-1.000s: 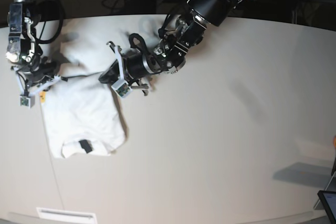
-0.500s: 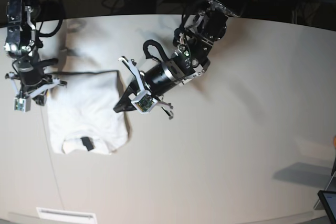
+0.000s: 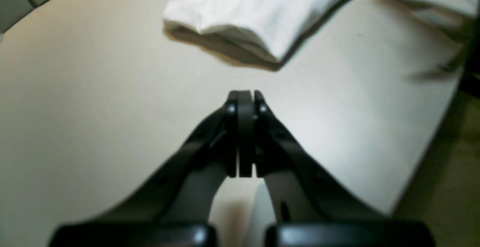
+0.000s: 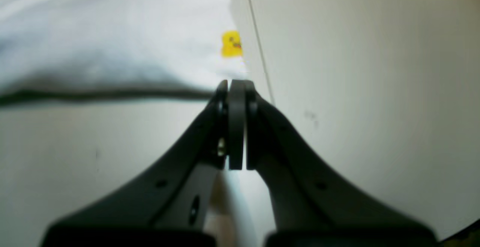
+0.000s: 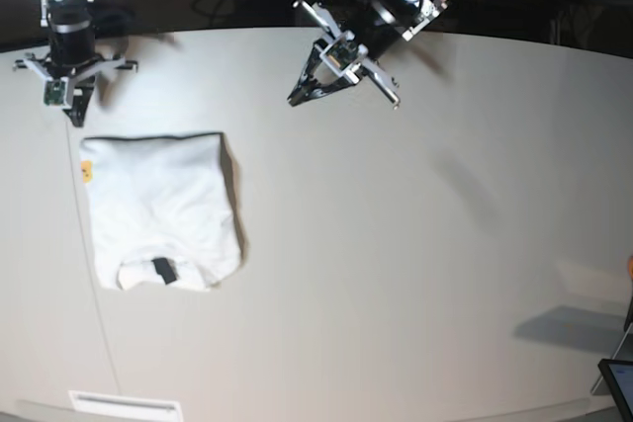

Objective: Fold the T-shirt properly

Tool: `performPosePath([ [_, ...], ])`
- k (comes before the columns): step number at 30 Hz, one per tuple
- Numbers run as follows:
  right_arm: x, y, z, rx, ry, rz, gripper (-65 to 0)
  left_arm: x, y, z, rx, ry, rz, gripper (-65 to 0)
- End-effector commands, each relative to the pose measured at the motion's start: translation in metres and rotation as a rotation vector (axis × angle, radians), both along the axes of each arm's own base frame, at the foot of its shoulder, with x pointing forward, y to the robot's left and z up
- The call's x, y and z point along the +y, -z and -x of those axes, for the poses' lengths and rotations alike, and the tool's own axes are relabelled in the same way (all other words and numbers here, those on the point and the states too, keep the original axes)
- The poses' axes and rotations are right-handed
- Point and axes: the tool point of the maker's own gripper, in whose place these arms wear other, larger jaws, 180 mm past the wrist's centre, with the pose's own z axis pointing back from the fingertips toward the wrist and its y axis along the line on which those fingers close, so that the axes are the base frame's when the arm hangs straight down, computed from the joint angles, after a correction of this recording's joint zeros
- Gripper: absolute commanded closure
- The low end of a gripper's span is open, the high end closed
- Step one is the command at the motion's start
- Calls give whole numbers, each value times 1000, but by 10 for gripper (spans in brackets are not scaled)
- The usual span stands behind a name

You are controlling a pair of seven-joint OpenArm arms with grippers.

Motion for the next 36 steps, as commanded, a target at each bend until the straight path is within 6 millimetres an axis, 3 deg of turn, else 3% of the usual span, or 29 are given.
performPosePath([
  [1, -1, -16, 0, -53, -22, 20, 0, 7, -13, 3, -39, -11, 31, 0],
  [6, -12, -6, 40, 23, 36, 16, 0, 35, -12, 38, -35, -13, 49, 0],
  [10, -20, 5, 80, 129, 78, 81, 0, 40, -6, 70, 11, 14, 44, 0],
  [16, -13, 48, 159, 460, 143, 77, 0, 41, 18, 130, 146, 81, -49, 0],
  [19, -8, 69, 193, 590, 166, 46, 0, 47, 39, 165, 260, 85, -77, 0],
  [24, -4, 134, 230, 787, 174, -12, 0, 75, 113, 215, 497, 52, -179, 0],
  [29, 11, 220, 263, 1065, 59, -24, -1, 102, 205, 242, 777, -45, -366, 0],
  [31, 17, 247, 276, 1159, 21, -42, -1, 105, 232, 251, 870, -69, -399, 0],
  [36, 22, 286, 285, 1257, -129, -31, -1, 107, 291, 264, 1128, -110, -468, 0],
])
